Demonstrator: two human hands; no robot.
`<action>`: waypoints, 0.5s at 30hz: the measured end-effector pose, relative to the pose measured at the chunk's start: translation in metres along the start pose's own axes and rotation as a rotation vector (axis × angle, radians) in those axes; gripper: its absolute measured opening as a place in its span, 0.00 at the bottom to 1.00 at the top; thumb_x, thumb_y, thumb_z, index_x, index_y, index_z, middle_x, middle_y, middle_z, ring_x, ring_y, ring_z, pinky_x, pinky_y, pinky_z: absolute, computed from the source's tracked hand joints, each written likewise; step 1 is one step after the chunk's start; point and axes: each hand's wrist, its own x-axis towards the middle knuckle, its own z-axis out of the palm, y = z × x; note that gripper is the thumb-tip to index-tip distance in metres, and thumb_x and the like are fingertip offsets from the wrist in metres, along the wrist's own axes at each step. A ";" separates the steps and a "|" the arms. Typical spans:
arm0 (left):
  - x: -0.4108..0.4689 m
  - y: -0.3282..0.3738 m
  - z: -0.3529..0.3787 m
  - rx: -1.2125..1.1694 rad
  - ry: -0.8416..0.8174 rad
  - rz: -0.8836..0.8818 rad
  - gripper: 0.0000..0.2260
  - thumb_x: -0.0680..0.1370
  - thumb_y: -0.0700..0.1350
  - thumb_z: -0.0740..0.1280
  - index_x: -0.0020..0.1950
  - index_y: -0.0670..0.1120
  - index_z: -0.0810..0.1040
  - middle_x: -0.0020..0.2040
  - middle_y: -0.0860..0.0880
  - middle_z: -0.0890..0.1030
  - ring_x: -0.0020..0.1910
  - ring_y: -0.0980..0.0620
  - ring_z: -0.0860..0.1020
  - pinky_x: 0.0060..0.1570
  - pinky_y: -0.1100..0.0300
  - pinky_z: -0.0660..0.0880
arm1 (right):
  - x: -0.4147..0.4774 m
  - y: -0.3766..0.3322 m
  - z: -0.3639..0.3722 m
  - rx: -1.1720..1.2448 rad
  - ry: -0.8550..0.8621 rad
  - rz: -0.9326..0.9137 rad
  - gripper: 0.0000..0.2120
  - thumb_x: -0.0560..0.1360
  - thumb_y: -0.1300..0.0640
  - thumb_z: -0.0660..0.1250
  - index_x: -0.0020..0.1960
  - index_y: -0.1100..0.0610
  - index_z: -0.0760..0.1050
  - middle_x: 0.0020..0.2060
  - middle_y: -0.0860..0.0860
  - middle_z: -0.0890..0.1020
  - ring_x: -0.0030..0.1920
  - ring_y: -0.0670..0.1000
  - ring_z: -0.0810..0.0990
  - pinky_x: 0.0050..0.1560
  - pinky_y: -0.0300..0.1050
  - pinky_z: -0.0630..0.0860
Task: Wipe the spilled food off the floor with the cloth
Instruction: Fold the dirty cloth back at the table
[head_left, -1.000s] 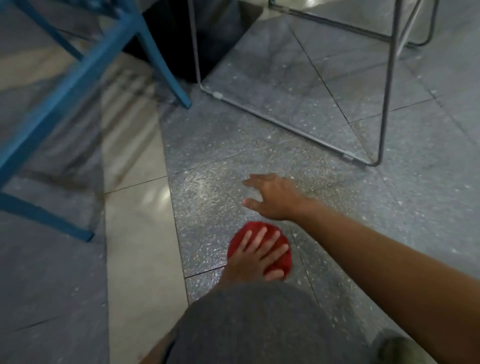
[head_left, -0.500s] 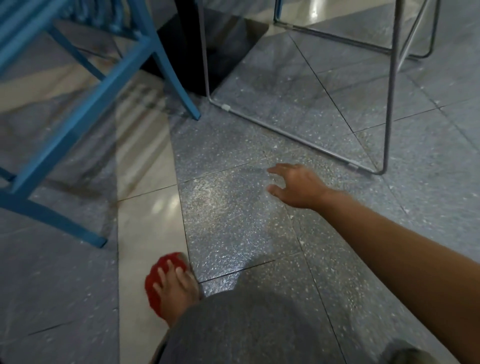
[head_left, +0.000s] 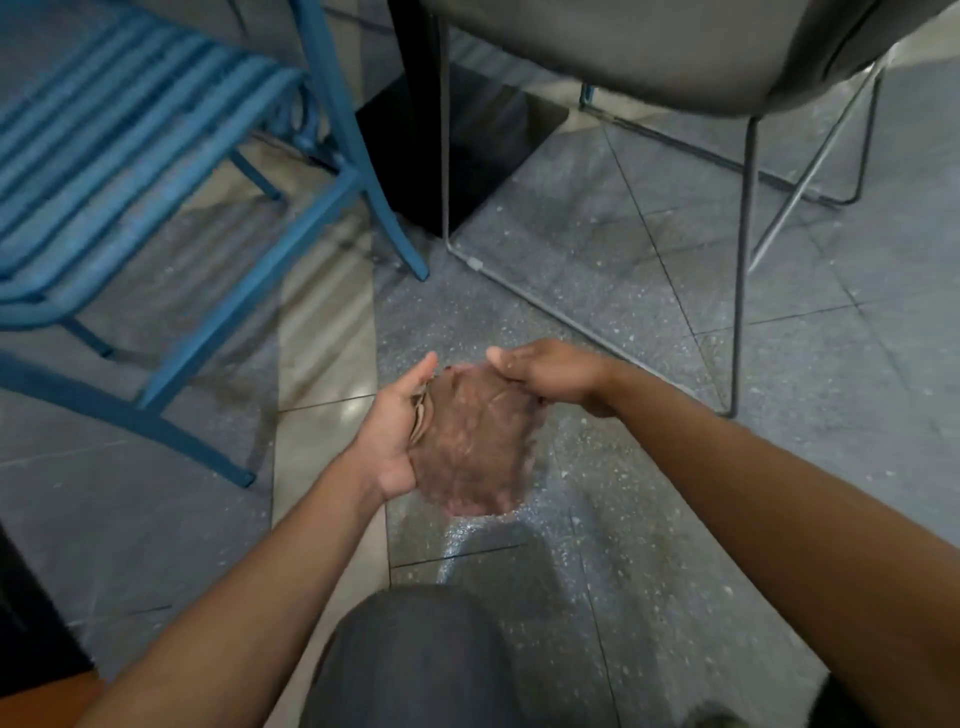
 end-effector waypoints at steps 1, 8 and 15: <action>-0.011 0.013 0.015 0.036 -0.046 -0.001 0.24 0.84 0.59 0.66 0.72 0.44 0.81 0.70 0.36 0.81 0.70 0.38 0.80 0.72 0.39 0.75 | -0.015 -0.013 -0.005 0.016 -0.004 0.011 0.23 0.78 0.36 0.65 0.55 0.54 0.86 0.47 0.51 0.88 0.48 0.53 0.87 0.46 0.49 0.81; -0.114 0.072 0.124 0.274 -0.087 -0.125 0.19 0.85 0.56 0.68 0.71 0.48 0.82 0.68 0.40 0.83 0.65 0.40 0.82 0.70 0.44 0.78 | -0.132 -0.119 -0.040 0.071 0.050 0.100 0.13 0.76 0.47 0.74 0.52 0.57 0.86 0.40 0.50 0.87 0.38 0.45 0.85 0.35 0.38 0.78; -0.234 0.106 0.236 0.335 -0.032 -0.185 0.13 0.84 0.50 0.67 0.65 0.50 0.86 0.64 0.40 0.86 0.59 0.42 0.86 0.55 0.51 0.84 | -0.264 -0.207 -0.056 0.163 0.157 0.199 0.11 0.74 0.50 0.77 0.50 0.57 0.87 0.44 0.55 0.88 0.42 0.52 0.87 0.46 0.48 0.83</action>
